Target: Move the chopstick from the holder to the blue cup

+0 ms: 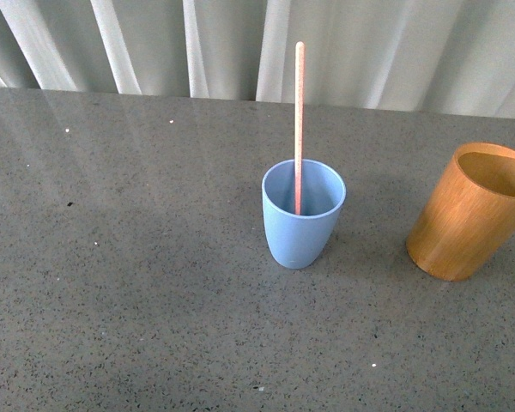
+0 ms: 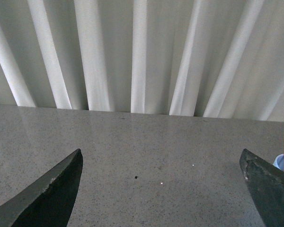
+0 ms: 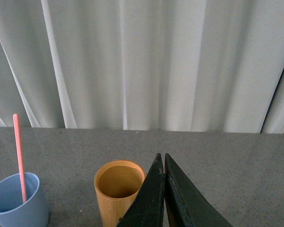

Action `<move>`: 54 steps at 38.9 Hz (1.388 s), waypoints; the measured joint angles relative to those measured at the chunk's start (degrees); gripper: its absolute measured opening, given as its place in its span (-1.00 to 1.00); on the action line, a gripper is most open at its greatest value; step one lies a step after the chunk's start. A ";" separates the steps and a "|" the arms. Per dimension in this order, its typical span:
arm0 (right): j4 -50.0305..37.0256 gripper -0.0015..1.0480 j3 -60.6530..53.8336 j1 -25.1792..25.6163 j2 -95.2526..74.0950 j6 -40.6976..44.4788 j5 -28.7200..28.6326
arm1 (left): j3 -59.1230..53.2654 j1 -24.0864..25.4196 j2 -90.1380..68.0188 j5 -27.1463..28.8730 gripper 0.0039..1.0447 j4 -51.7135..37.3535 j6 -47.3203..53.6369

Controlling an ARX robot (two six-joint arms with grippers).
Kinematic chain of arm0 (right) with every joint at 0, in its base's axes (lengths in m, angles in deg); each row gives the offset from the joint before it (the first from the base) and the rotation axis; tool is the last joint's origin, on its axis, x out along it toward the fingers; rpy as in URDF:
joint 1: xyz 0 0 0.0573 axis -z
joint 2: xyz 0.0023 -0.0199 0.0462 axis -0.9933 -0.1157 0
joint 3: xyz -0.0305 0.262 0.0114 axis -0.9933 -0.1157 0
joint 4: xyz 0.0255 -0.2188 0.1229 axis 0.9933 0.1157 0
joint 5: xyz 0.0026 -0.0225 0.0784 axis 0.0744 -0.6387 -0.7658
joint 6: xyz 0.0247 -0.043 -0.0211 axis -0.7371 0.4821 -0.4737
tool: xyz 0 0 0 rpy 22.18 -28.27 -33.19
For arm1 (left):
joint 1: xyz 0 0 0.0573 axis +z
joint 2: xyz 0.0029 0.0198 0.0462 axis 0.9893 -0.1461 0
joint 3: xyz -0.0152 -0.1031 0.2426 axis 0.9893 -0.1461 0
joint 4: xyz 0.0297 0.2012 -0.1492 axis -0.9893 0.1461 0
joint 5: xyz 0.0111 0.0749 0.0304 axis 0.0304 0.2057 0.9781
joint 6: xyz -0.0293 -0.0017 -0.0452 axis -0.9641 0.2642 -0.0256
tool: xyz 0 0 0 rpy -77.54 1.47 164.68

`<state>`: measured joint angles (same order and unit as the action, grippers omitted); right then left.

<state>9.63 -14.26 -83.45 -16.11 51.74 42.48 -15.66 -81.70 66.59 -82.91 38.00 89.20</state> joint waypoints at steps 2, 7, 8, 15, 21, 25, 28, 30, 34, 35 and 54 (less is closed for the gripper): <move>0.79 -0.98 -0.50 0.00 1.27 0.00 0.04 | 0.00 0.00 0.00 -0.02 0.87 0.00 0.00; 2.49 -0.98 -1.33 0.02 3.67 0.00 0.02 | 0.00 0.00 0.00 0.02 0.87 0.00 0.00; 2.78 -0.98 -1.44 0.02 4.13 -0.02 0.00 | 0.00 -0.02 0.00 0.00 0.87 0.00 0.00; 3.43 -0.98 -2.29 0.02 7.30 -0.02 0.07 | 0.00 -0.02 0.00 0.00 0.87 0.00 0.00; 11.34 -0.98 -2.27 0.02 13.88 -0.02 0.02 | 0.00 -0.02 0.00 0.00 0.87 0.00 0.00; 14.69 -0.98 -2.27 0.02 18.34 -0.02 0.13 | 0.00 -0.02 0.00 -0.02 0.87 0.00 0.00; 14.86 -0.98 -2.27 0.02 18.34 -0.02 0.13 | 0.00 -0.02 0.04 0.00 0.87 0.00 0.00; 14.86 -0.98 -2.27 0.02 18.34 -0.02 0.13 | 0.00 -0.02 0.04 0.00 0.87 0.00 0.00; 14.86 -0.98 -2.27 0.02 18.34 -0.02 0.13 | 0.00 -0.02 0.04 0.00 0.87 0.00 0.00; 14.86 -0.98 -2.27 0.02 18.34 -0.02 0.15 | 0.00 -0.02 0.04 0.00 0.87 0.00 0.00; 14.88 -0.04 -2.27 0.02 18.34 0.02 0.13 | 0.00 -0.02 0.04 0.00 0.87 0.00 0.00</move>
<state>24.52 -16.54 -83.43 2.23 51.76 42.61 -15.66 -81.72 66.63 -82.91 38.00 89.20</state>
